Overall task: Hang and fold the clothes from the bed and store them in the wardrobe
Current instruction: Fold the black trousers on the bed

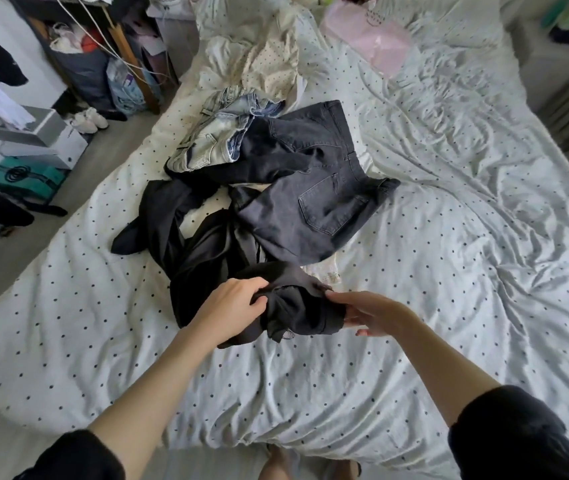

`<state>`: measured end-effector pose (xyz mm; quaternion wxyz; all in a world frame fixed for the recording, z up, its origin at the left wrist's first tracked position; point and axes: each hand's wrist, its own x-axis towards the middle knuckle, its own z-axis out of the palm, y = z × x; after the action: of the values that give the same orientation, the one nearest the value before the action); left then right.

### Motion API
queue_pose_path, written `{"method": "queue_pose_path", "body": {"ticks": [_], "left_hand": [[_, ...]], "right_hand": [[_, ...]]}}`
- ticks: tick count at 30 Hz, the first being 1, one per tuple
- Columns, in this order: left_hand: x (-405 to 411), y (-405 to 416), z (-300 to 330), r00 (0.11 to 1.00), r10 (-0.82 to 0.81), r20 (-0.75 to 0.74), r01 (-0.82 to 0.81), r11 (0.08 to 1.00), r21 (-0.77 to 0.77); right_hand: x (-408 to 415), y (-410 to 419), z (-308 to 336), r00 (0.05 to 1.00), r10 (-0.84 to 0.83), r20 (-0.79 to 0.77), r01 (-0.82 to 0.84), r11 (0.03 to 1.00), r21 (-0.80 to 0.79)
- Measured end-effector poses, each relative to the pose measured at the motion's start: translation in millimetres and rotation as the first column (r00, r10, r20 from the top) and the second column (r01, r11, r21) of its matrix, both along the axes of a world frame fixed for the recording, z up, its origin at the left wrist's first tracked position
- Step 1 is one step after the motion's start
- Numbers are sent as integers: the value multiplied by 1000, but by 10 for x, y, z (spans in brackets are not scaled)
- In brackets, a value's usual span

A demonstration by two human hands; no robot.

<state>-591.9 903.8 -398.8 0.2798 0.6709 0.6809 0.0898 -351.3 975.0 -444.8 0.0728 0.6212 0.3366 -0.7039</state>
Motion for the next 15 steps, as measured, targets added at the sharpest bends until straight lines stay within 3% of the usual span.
{"method": "queue_pose_path", "body": {"ticks": [3,6,12,15], "left_hand": [[159,106,76,999,10,-35,-7,998,66],[394,219,206,995,-22,-99,35,991,131],[1093,385,659,992,-59,-114,88,959,269],[1814,511,932,991,-74,-107,108,928,356]], "right_hand": [[283,-3,139,996,-42,-80,45,998,40],[582,135,426,992,-101,-81,117,969,220],[1319,518,1091,998,-39,-44,57,832,552],[2074,707,1473,999,-50,-7,42,752,658]]}}
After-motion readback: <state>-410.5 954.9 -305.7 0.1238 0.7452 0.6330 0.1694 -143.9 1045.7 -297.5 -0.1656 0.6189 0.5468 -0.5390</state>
